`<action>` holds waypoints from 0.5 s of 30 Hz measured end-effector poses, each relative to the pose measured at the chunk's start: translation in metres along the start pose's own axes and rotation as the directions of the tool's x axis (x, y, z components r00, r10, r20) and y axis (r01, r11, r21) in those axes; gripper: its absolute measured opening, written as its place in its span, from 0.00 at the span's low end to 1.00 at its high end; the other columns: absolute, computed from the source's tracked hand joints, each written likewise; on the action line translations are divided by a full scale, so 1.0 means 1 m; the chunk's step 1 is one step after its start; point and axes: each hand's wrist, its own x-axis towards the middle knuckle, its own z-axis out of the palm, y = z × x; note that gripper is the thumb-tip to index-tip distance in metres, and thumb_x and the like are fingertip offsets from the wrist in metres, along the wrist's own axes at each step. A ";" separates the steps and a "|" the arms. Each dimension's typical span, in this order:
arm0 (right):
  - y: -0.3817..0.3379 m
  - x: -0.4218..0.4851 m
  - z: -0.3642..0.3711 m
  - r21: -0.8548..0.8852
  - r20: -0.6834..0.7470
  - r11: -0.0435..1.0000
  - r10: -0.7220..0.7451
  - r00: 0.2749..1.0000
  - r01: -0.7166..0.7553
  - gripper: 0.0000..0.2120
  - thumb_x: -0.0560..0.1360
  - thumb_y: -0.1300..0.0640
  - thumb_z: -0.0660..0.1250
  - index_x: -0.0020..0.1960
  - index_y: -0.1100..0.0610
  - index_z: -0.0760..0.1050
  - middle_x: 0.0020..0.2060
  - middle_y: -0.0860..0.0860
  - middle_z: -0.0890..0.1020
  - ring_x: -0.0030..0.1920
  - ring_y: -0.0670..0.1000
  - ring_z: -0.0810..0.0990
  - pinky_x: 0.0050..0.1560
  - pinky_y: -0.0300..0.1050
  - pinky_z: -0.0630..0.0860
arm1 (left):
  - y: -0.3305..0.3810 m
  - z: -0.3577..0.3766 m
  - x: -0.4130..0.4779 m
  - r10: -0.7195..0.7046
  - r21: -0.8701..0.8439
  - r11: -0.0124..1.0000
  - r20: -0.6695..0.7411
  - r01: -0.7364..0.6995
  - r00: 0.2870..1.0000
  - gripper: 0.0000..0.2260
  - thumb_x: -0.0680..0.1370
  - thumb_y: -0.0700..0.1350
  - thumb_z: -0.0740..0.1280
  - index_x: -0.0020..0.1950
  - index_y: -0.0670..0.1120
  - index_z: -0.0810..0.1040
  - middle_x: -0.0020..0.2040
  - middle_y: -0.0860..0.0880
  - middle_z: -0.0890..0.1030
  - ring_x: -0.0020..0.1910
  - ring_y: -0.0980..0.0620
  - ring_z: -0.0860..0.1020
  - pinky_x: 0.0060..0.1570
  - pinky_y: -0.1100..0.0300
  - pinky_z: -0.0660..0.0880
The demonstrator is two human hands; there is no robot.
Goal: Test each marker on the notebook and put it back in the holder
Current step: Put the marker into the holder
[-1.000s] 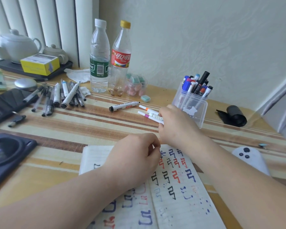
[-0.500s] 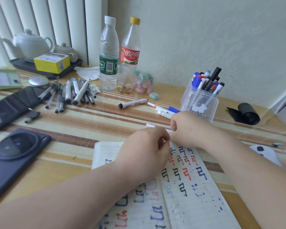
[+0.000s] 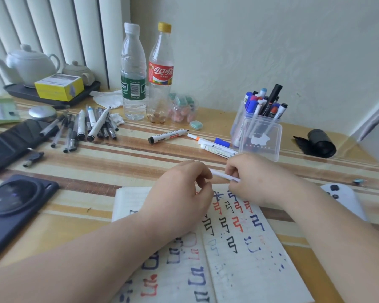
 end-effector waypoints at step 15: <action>0.015 -0.082 0.008 0.979 -0.192 0.106 0.181 0.965 0.175 0.05 0.70 0.60 0.73 0.43 0.62 0.83 0.27 0.53 0.71 0.28 0.50 0.67 0.30 0.41 0.64 | 0.005 0.003 -0.004 0.348 0.104 0.932 0.022 -0.348 0.937 0.14 0.80 0.58 0.63 0.52 0.52 0.84 0.39 0.57 0.80 0.39 0.57 0.74 0.38 0.59 0.71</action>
